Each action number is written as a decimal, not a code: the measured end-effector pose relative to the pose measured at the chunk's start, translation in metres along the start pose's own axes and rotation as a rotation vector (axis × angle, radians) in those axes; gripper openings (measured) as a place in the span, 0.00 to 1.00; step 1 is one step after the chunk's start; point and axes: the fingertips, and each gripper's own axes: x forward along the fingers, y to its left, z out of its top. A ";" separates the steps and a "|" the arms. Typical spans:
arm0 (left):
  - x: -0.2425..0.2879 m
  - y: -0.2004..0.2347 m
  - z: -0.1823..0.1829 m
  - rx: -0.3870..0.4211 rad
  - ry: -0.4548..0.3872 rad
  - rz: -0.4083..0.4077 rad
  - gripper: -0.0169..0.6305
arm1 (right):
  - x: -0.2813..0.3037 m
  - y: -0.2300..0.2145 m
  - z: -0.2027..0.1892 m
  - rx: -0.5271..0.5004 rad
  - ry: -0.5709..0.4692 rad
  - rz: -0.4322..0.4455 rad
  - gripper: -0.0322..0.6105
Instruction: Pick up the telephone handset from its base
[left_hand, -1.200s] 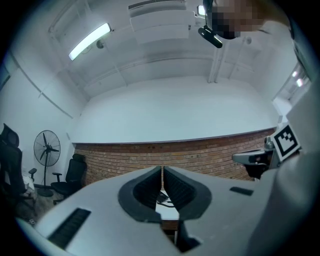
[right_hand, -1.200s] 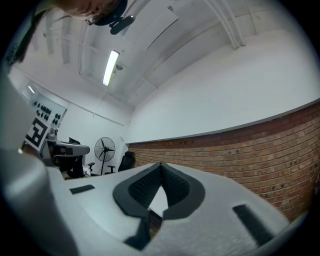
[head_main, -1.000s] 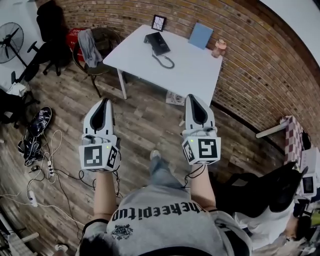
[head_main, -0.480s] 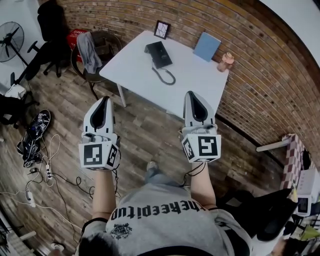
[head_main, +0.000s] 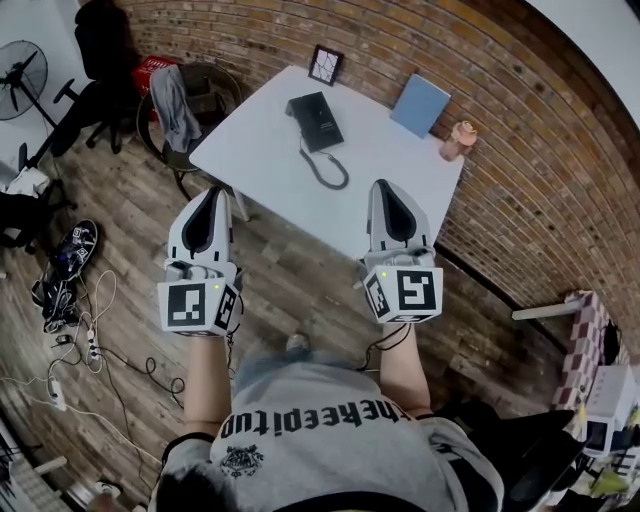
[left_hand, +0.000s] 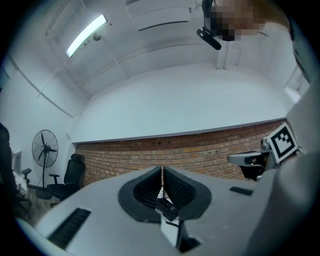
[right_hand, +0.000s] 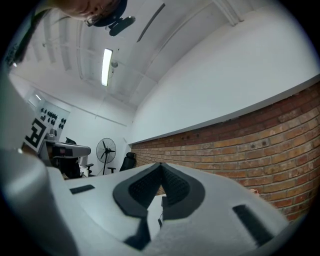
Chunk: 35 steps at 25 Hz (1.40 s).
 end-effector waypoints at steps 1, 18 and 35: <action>0.003 0.001 -0.004 0.005 -0.007 -0.004 0.05 | 0.004 -0.001 -0.002 0.003 0.002 0.005 0.05; 0.102 0.033 -0.029 -0.014 -0.004 -0.034 0.05 | 0.091 -0.031 -0.027 -0.014 0.013 -0.031 0.05; 0.251 0.116 -0.063 -0.043 -0.010 -0.135 0.05 | 0.238 -0.049 -0.047 -0.026 0.032 -0.127 0.05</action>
